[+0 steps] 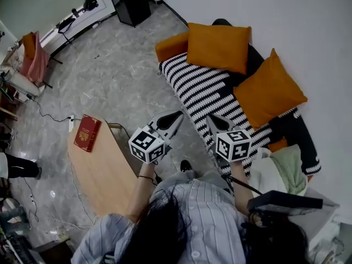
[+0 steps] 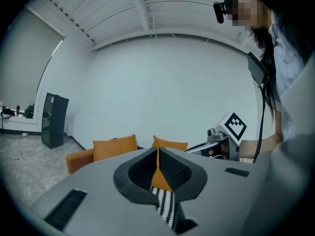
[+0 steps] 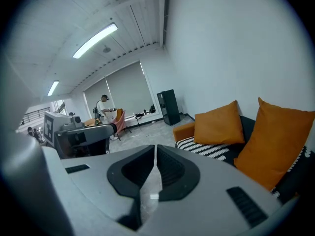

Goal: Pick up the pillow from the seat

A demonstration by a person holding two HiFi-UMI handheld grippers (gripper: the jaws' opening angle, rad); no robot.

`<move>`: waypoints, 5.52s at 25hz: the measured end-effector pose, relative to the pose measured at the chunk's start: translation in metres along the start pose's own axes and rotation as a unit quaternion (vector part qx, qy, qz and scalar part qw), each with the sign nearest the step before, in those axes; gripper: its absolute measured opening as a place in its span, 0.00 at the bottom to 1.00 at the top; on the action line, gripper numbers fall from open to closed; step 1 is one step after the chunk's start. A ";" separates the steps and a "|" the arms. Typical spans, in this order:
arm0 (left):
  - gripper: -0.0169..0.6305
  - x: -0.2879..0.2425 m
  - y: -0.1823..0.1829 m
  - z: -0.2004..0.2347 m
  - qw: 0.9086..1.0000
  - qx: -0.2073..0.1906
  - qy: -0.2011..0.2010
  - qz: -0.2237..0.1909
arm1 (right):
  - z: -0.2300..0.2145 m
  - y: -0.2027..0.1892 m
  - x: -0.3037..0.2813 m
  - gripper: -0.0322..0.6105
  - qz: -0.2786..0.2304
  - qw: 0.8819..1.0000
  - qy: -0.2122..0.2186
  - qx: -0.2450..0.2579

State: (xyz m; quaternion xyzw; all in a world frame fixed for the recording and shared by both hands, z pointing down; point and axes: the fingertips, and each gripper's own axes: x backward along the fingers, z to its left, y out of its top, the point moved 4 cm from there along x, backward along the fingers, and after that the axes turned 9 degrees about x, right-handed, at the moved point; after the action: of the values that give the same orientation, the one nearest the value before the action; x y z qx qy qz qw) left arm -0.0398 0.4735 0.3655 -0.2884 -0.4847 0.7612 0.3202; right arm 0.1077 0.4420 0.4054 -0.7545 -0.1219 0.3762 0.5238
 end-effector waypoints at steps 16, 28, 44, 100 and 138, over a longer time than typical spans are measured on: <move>0.05 -0.001 0.002 0.043 1.000 0.027 0.003 -0.010 | 0.000 0.003 -0.031 0.09 0.021 1.000 -0.005 -0.007; 0.05 -0.031 0.011 0.100 0.999 0.045 0.029 -0.002 | -0.047 0.023 -0.091 0.09 0.027 0.999 0.007 -0.030; 0.05 -0.132 0.058 0.195 0.997 0.050 0.056 0.014 | -0.140 0.078 -0.201 0.09 0.036 0.997 0.045 -0.045; 0.05 -0.391 0.120 0.400 0.991 0.045 -0.037 0.117 | -0.391 0.148 -0.312 0.09 0.040 0.984 -0.116 -0.127; 0.33 -0.624 0.066 0.670 0.965 0.087 -0.032 0.246 | -0.704 0.153 -0.400 0.48 0.108 0.943 -0.266 -0.170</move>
State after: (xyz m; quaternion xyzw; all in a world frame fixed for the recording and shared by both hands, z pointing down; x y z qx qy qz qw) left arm -0.1636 -0.3973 0.6292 -0.3456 -0.3403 0.8646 0.1316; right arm 0.2907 -0.3457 0.5650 -0.7130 -0.2368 0.5915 0.2927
